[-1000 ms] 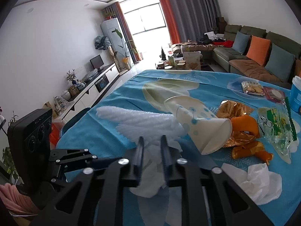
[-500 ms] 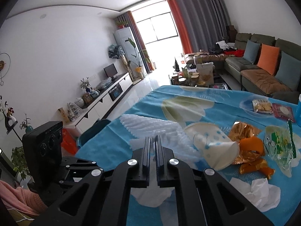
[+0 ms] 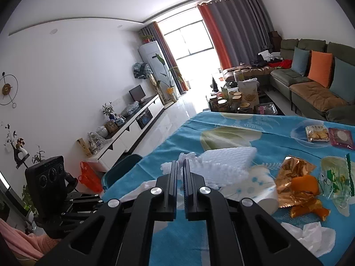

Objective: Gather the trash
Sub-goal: 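Return to the table and grasp the white tissue with the left gripper, then carry the tissue to the teal bin and open the left gripper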

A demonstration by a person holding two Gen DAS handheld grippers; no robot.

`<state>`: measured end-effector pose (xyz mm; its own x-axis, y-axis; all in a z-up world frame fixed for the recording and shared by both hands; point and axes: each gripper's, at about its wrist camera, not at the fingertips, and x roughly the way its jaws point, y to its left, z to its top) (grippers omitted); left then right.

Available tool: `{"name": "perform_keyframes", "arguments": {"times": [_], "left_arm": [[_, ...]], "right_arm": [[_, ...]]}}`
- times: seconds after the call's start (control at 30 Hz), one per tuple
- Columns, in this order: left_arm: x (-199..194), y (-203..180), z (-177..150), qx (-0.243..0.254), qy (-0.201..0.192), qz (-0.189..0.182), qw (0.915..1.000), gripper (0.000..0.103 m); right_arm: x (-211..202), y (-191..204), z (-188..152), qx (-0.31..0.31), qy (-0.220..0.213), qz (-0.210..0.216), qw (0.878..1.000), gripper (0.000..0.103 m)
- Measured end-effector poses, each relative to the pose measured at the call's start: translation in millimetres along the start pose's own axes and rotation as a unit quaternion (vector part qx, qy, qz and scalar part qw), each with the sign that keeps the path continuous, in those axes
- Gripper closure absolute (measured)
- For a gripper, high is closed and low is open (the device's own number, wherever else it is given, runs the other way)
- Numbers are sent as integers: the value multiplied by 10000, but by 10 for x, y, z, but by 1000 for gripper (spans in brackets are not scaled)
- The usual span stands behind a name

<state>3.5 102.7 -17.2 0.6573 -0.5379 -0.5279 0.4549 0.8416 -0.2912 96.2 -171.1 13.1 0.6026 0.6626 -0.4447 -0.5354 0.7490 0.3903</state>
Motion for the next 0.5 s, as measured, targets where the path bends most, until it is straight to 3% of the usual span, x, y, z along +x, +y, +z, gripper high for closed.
{"name": "perform_keyframes", "arguments": {"times": [0.5], "left_arm": [[-587, 466, -10, -390, -422, 733, 9956, 98]], "right_arm": [[300, 313, 148, -214, 69, 460, 9987, 99]]}}
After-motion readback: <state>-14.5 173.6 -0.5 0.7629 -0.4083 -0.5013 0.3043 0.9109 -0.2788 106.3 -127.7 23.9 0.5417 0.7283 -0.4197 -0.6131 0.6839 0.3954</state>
